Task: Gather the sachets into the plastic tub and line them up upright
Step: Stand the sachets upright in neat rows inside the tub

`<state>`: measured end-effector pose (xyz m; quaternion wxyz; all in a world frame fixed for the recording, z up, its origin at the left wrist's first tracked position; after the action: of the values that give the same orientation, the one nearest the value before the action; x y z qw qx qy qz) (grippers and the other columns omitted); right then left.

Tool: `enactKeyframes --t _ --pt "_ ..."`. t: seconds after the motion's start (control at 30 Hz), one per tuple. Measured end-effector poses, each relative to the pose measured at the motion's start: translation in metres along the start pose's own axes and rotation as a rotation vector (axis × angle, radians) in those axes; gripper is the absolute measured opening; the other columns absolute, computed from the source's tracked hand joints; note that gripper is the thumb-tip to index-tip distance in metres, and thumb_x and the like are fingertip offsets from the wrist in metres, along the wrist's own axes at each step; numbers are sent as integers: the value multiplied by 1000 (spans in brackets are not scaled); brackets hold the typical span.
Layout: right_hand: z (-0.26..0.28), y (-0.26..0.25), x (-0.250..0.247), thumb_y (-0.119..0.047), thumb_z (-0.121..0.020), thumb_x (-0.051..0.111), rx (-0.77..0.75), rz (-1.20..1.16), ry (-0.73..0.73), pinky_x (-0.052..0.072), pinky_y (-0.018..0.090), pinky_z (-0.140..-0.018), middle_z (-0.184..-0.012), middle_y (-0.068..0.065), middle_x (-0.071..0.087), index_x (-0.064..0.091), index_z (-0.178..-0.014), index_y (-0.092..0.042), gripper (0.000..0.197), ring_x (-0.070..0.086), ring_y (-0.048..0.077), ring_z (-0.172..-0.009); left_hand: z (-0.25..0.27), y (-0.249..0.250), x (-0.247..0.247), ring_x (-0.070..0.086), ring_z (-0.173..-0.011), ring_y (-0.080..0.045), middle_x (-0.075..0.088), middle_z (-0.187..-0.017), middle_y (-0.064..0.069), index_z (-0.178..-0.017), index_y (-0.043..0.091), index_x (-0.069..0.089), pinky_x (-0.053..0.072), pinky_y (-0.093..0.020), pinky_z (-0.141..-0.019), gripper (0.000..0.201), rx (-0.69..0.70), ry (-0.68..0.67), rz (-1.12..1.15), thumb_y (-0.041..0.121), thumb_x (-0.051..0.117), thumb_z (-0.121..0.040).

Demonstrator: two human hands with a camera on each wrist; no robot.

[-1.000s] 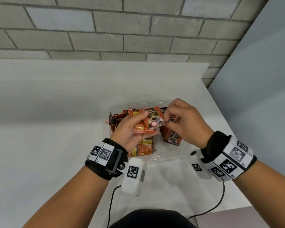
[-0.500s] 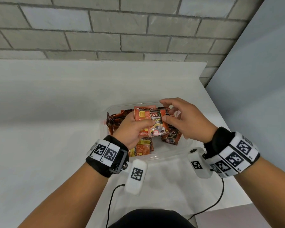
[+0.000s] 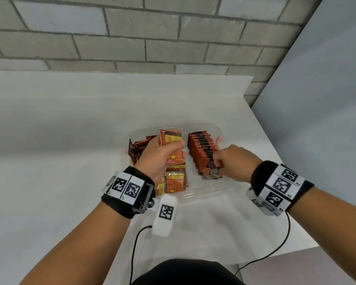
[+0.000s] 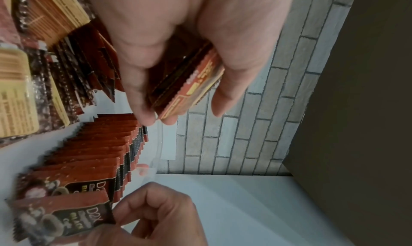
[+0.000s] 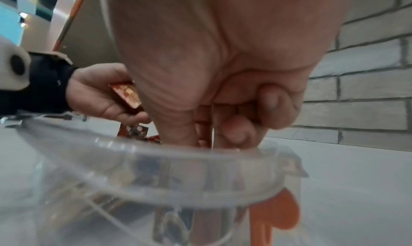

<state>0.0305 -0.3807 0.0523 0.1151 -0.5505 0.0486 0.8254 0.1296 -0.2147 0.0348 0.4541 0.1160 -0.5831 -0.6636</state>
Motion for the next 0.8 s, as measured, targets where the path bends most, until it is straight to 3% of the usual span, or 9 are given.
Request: enactKeyframes --t 0.13,0.3,0.4,0.5,0.6,0.8 --pt "-6 -7 5 -9 -89 51 -17 211 -7 29 23 -48 -80 3 49 46 -83 -16 10 51 23 -69 0 -2 -1 65 -79 -21 64 -90 -7 -111 11 60 53 -44 -87 24 -12 -11 7 11 64 -87" --pt "-8 -11 9 -7 -90 50 -51 305 -14 24 23 -45 -79 1 46 40 -84 -17 15 47 23 -68 1 -4 -3 65 -79 -22 63 -91 -10 -116 8 58 53 -44 -86 30 -15 -2 3 11 64 -87" --pt "-10 -12 11 -7 -90 50 -52 332 -31 34 27 -52 -80 2 47 47 -89 -17 11 49 23 -69 1 -5 -3 65 -78 -21 63 -89 -9 -117 7 57 54 -42 -84 32 -16 1 -2 12 64 -87" --pt "-12 -12 10 -8 -92 50 -57 365 1 36 29 -61 -90 7 59 57 -104 -12 14 59 28 -77 1 -6 -2 65 -77 -21 63 -91 -11 -119 8 57 55 -39 -80 32 -24 2 10 11 63 -87" --pt "-15 -10 11 -9 -92 50 -72 395 33 35 29 -63 -100 8 64 57 -107 -11 17 63 28 -87 2 -6 -2 65 -75 -19 63 -92 -11 -118 6 56 56 -36 -75 32 -27 6 0 11 63 -87" --pt "-15 -7 9 -13 -91 54 -73 367 109 31 31 -66 -109 6 59 49 -118 -12 27 57 26 -92 1 -8 -3 65 -73 -19 63 -90 -11 -122 6 56 56 -34 -73 35 -28 11 6 10 62 -88"
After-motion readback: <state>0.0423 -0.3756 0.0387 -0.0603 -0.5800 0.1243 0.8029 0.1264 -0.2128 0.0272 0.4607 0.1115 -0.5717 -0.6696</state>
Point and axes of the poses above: each hand's wrist, its own z-axis away from the middle knuckle, its own x-axis out of the palm, y = z × x, the point moved 3 cm from there along -z, towards the middle knuckle
